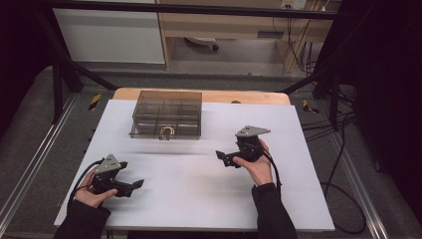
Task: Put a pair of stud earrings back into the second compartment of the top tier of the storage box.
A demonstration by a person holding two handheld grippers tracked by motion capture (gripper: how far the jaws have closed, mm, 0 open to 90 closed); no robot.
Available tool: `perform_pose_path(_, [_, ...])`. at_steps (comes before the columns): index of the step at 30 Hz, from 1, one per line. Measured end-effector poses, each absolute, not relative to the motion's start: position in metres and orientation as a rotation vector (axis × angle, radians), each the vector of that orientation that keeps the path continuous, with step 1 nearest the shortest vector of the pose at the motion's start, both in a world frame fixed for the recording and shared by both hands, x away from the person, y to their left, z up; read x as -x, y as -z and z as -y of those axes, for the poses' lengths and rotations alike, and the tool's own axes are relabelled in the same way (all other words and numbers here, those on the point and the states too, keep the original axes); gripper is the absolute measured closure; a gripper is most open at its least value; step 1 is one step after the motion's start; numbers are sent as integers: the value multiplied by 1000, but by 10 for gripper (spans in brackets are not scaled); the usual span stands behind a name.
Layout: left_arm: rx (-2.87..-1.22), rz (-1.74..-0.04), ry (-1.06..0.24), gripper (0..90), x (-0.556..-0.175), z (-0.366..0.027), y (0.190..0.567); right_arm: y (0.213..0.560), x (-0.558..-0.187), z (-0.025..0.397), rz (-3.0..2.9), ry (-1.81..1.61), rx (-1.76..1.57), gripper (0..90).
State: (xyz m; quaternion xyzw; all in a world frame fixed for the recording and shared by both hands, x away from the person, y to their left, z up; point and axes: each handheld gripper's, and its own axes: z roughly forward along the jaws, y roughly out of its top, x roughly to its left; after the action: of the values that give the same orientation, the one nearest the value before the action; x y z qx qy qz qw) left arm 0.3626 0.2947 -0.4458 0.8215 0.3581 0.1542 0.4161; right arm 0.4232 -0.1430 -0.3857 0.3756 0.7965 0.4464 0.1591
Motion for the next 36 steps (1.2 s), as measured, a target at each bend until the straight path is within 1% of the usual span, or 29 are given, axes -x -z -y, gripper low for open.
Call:
perform_pose_path(23, [-2056, -898, -386, 39, -362, -296, 445, 416, -398, 209, -2283, -1275, -1157, 11])
perform_pose_path(36, [-2063, -900, -383, 39, -363, -294, 445, 431, -382, 238, -2272, -1277, -1202, 10])
